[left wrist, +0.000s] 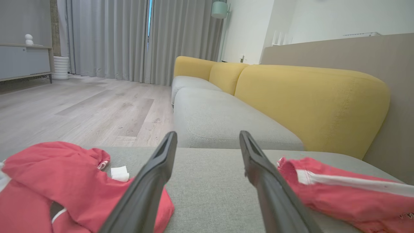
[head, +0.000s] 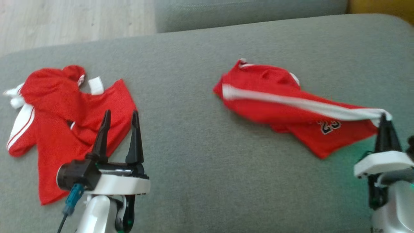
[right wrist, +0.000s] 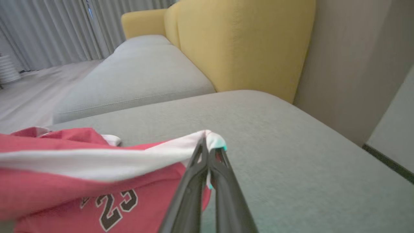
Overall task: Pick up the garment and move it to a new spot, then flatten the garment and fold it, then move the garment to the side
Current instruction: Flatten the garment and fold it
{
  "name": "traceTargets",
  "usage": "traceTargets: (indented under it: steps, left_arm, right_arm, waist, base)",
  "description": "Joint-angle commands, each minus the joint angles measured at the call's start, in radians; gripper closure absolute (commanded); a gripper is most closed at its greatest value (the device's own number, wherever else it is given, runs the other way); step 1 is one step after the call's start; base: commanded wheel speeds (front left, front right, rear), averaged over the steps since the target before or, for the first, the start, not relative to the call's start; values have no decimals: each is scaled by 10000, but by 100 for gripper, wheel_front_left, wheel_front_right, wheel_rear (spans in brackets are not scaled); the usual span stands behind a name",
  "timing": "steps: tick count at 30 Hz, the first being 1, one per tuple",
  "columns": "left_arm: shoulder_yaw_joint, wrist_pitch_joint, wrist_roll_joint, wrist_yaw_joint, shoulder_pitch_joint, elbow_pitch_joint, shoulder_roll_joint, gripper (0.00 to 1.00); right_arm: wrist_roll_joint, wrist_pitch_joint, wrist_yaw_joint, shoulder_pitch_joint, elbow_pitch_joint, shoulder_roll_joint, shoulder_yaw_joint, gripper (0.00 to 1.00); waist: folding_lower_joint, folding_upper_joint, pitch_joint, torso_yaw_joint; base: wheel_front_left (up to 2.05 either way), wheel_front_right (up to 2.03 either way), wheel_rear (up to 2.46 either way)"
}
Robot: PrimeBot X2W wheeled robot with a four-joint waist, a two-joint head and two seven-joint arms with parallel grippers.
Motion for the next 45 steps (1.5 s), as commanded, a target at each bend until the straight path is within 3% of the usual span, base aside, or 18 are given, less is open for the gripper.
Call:
traceTargets:
  steps: [1, 4, 5, 6, 11, 20, 25, 34, 45]
  left_arm:
    - [351, -95, -71, 67, -63, -352, 21, 0]
    - [305, -95, -102, 74, -54, -362, 21, 0]
    - [286, -95, -111, 80, -57, -355, 21, 0]
    - [262, -95, -120, 90, -57, -350, 21, 0]
    - [197, -95, -167, 108, 14, -354, 20, 0]
    - [203, -95, -175, 43, 109, -323, 20, 0]
    - [69, -95, -225, 35, 134, -369, 20, 0]
    - [-89, -95, -312, 72, 21, -420, 20, 0]
    - [-482, -95, -518, 99, -467, -324, 20, 0]
  right_arm:
    - [-141, 82, 75, -184, -480, -152, 96, 100]
    - [-494, 428, 75, 34, -751, -137, -478, 100]
    - [-695, 497, 75, 72, -828, -126, -747, 74]
    - [-850, 533, 75, 75, -904, -106, -1006, 0]
    - [-1333, 146, 75, -13, -1489, -18, -1000, 0]
    - [400, -299, 75, 574, -2943, -7, 2290, 0]
    - [786, -305, 75, 1225, -3120, -6, 3204, 0]
    - [632, -183, 75, 496, -2497, -6, 2706, 0]
    - [-594, 2428, 75, -1946, 608, -5, -27, 0]
  waist:
    - [1, 0, -167, -187]
    - [1, 0, -217, -260]
    - [1, 0, -245, -268]
    - [1, 0, -260, -270]
    - [1, 0, -338, -246]
    - [1, 0, -414, -114]
    - [1, 0, -419, 103]
    - [1, 0, -42, 561]
    - [1, 0, 713, 1138]
  base:
    - [0, 0, 0]
    - [0, 0, 0]
    - [0, 0, 0]
    - [0, 0, 0]
    - [0, 0, 0]
    - [0, 0, 0]
    - [0, 0, 0]
    - [0, 0, 0]
    - [0, 0, 0]
